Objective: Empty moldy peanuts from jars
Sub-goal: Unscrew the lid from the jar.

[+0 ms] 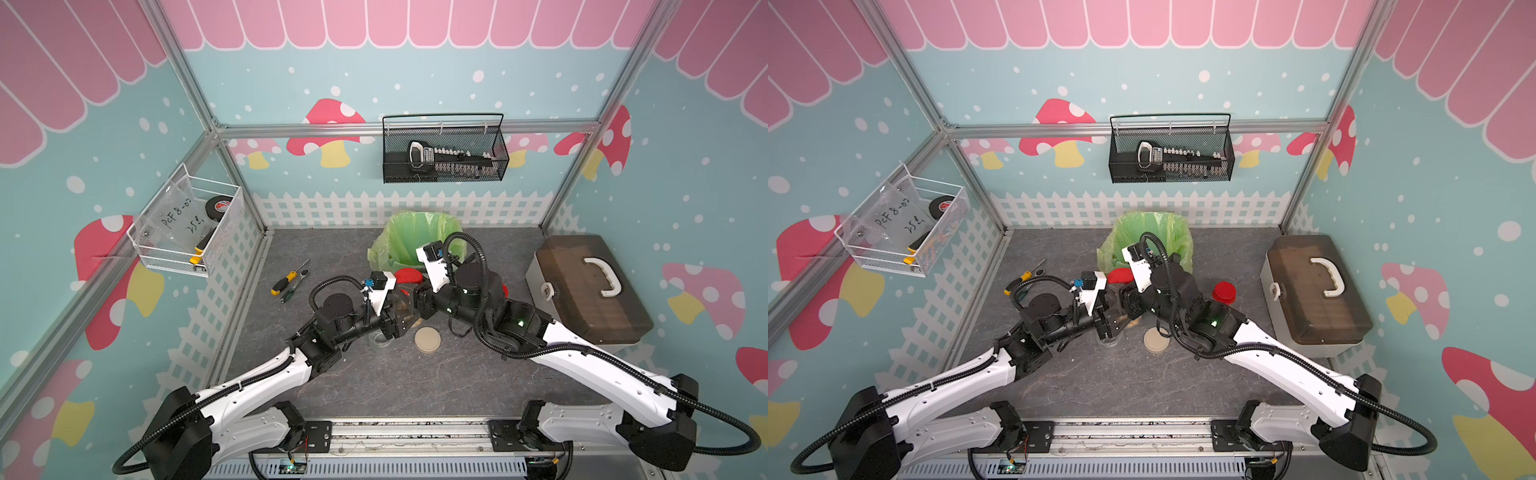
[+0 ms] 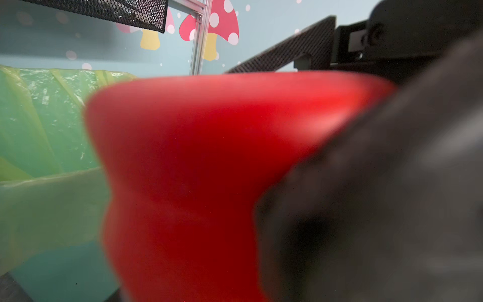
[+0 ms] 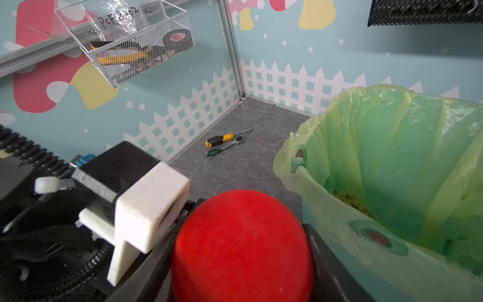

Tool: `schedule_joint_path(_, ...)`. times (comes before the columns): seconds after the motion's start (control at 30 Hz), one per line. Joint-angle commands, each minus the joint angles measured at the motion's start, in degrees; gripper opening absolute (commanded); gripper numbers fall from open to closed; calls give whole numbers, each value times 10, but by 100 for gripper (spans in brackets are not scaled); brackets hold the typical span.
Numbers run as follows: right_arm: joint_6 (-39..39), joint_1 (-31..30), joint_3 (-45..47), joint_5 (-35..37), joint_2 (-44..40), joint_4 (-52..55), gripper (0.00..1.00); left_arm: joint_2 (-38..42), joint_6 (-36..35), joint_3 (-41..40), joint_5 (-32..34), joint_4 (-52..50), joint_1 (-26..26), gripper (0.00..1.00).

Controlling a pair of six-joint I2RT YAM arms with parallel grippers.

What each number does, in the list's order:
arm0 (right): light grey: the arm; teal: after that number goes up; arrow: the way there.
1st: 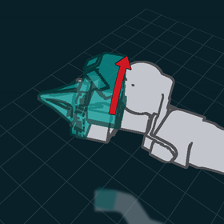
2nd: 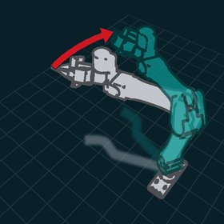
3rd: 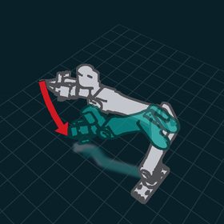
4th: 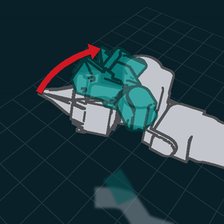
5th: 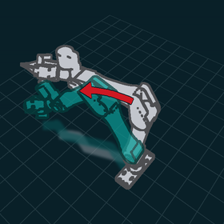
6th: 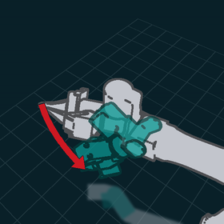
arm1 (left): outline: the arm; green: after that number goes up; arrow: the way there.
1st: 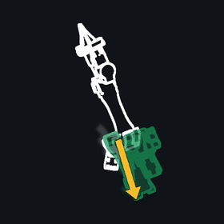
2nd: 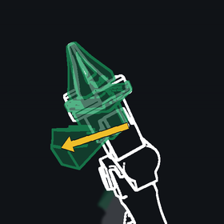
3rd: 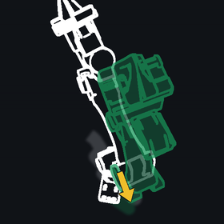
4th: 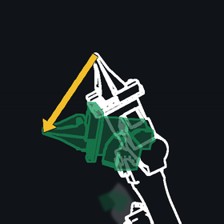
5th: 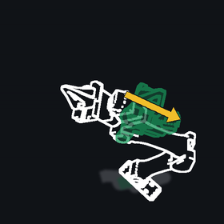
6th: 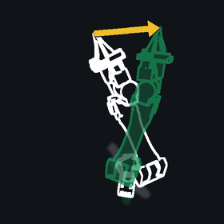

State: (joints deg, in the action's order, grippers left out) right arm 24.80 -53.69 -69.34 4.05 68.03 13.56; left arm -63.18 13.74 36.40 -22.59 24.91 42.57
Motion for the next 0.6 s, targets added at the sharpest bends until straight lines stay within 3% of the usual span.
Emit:
schedule_joint_path(0.0,7,35,8,-53,-23,-5,54,11,0,3,-53,30,5,66)
schedule_joint_path(0.1,11,77,14,-163,-34,-12,48,4,8,6,-80,42,5,66)
schedule_joint_path(0.37,-27,170,44,-476,-47,-66,46,-4,36,4,-158,85,3,66)
schedule_joint_path(0.57,-19,194,37,-630,-17,-133,47,-24,60,9,-228,118,2,66)
